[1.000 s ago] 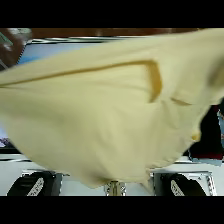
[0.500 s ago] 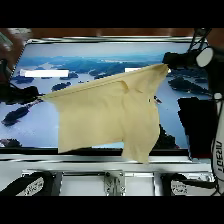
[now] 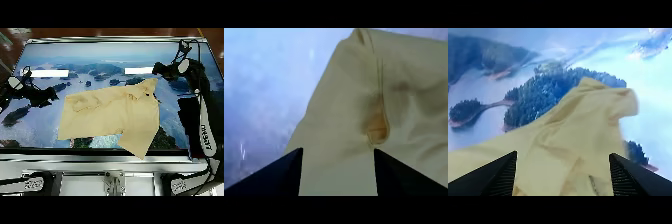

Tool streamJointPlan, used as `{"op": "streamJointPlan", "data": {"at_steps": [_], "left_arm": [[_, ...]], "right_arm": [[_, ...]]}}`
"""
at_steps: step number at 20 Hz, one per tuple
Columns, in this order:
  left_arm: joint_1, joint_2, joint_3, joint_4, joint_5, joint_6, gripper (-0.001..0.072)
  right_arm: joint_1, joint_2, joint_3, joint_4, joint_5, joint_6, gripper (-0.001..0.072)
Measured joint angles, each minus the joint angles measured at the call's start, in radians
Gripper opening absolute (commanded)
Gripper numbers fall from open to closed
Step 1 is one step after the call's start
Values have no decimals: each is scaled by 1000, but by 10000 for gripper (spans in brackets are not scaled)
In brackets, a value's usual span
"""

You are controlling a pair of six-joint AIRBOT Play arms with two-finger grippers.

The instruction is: Fold the shirts.

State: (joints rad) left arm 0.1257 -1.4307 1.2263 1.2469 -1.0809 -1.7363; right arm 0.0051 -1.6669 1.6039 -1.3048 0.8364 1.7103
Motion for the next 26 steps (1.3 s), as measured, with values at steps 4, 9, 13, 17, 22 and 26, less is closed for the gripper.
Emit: {"op": "streamJointPlan", "data": {"at_steps": [4, 9, 13, 17, 22, 26], "left_arm": [[133, 49, -11, -38, -180, 163, 535], [310, 175, -298, -98, -286, 315, 534], [364, 214, -536, -233, -192, 421, 529], [379, 218, -649, -323, -70, 468, 528], [365, 190, -685, -359, 1, 487, 528], [294, 153, -690, -393, 36, 489, 378]], "right_arm": [[-124, 80, 18, -20, 293, -143, 693], [-334, 143, -89, 15, 634, -230, 693], [-410, 162, -233, 150, 702, -250, 693], [-403, 167, -294, 205, 708, -269, 693], [-397, 169, -312, 222, 687, -272, 693], [-394, 169, -317, 222, 672, -270, 693]]}}
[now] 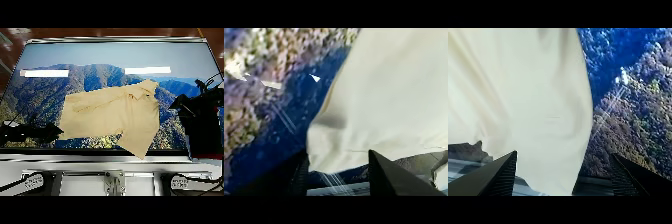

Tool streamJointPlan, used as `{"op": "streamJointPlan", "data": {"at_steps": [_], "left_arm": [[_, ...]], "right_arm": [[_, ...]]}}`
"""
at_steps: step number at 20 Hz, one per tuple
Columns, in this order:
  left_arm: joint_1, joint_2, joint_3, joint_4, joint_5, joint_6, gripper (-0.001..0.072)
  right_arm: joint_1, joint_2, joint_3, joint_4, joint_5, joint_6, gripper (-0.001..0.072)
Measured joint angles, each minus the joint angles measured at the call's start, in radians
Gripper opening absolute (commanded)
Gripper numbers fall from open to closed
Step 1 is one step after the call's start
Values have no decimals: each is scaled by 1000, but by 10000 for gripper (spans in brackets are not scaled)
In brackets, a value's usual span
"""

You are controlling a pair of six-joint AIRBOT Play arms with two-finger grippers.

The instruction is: Fold the shirts.

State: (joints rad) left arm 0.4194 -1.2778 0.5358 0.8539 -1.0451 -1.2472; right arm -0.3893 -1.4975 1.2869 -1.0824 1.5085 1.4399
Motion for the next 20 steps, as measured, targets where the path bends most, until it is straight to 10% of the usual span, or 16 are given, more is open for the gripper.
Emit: {"op": "streamJointPlan", "data": {"at_steps": [2, 4, 16, 20], "left_arm": [[-39, -18, -2, -17, 39, -8, 118], [-64, -29, -3, -25, 60, -19, 39], [-88, 113, 29, -38, 44, 3, 37], [-88, 175, 31, -39, 40, 5, 37]], "right_arm": [[0, 0, -12, -7, -5, 6, 694], [0, 0, -48, -23, -10, 11, 693], [157, -26, -349, -56, -298, 8, 549], [170, -56, -362, -3, -355, 18, 57]]}}
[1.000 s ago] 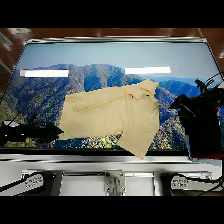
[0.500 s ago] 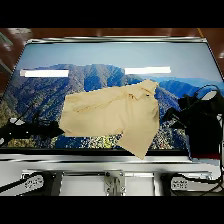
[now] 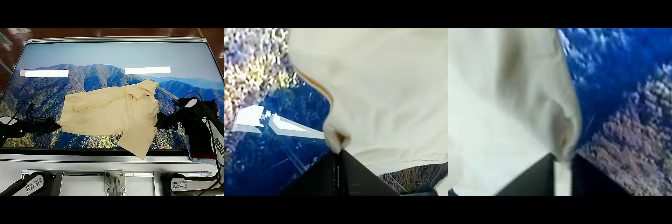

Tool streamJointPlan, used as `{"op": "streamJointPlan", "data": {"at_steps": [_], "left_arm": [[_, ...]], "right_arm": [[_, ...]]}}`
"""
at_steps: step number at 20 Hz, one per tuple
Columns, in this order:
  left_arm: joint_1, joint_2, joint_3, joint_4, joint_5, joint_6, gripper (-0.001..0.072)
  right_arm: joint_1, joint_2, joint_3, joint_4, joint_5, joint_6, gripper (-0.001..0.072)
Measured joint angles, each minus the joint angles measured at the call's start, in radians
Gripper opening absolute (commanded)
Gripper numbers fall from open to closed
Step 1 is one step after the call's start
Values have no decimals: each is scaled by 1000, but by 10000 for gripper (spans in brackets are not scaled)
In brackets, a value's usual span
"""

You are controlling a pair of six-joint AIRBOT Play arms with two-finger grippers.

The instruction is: Fold the shirts.

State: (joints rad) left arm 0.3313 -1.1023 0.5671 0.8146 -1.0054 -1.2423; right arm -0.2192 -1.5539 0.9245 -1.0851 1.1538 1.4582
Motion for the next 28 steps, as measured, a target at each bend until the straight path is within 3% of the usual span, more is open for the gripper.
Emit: {"op": "streamJointPlan", "data": {"at_steps": [3, 6, 12, 15, 18, 22, 28], "left_arm": [[0, 36, 31, 1, -1, 18, 36], [-2, 95, 149, 2, -7, 39, 35], [-2, 245, 771, -3, -3, 78, 36], [-2, 301, 1098, 13, -4, 45, 36], [-2, 366, 1287, 96, -5, -32, 36], [-2, 463, 1378, 291, -103, -154, 37], [-2, 515, 1374, 432, -356, -213, 37]], "right_arm": [[4, 23, 5, 21, -52, -18, 55], [5, 121, 67, 97, -47, -98, 55], [3, 477, 489, 206, -130, -216, 55], [2, 643, 711, 125, -179, -172, 55], [2, 794, 845, 10, -196, -113, 55], [2, 942, 906, -121, -159, -58, 55], [2, 983, 927, -215, 7, -9, 55]]}}
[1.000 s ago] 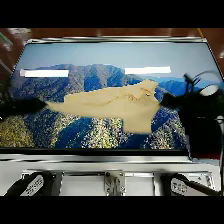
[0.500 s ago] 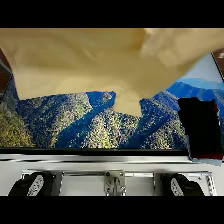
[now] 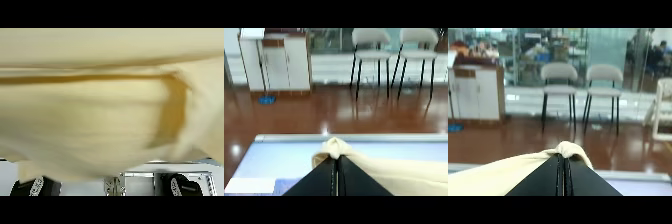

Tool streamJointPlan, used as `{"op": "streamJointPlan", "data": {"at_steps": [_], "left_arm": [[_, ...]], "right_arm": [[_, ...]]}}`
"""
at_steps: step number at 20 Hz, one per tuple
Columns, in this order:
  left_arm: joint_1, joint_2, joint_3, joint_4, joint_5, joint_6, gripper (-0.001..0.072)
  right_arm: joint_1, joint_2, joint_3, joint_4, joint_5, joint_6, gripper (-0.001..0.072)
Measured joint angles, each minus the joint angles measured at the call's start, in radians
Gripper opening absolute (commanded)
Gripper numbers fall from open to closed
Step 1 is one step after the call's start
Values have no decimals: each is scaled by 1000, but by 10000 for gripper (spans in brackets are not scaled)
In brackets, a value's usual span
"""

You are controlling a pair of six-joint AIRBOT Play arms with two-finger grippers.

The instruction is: Fold the shirts.

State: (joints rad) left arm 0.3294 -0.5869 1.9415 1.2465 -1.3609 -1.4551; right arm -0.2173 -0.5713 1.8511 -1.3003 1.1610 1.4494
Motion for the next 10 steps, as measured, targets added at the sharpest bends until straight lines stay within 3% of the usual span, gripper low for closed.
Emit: {"op": "streamJointPlan", "data": {"at_steps": [6, 10], "left_arm": [[0, 2, -312, 26, -158, -8, 36], [-1, -77, -639, 29, -132, 2, 36]], "right_arm": [[1, -183, -88, -61, 356, 31, 55], [9, -354, -320, -59, 333, 40, 55]]}}
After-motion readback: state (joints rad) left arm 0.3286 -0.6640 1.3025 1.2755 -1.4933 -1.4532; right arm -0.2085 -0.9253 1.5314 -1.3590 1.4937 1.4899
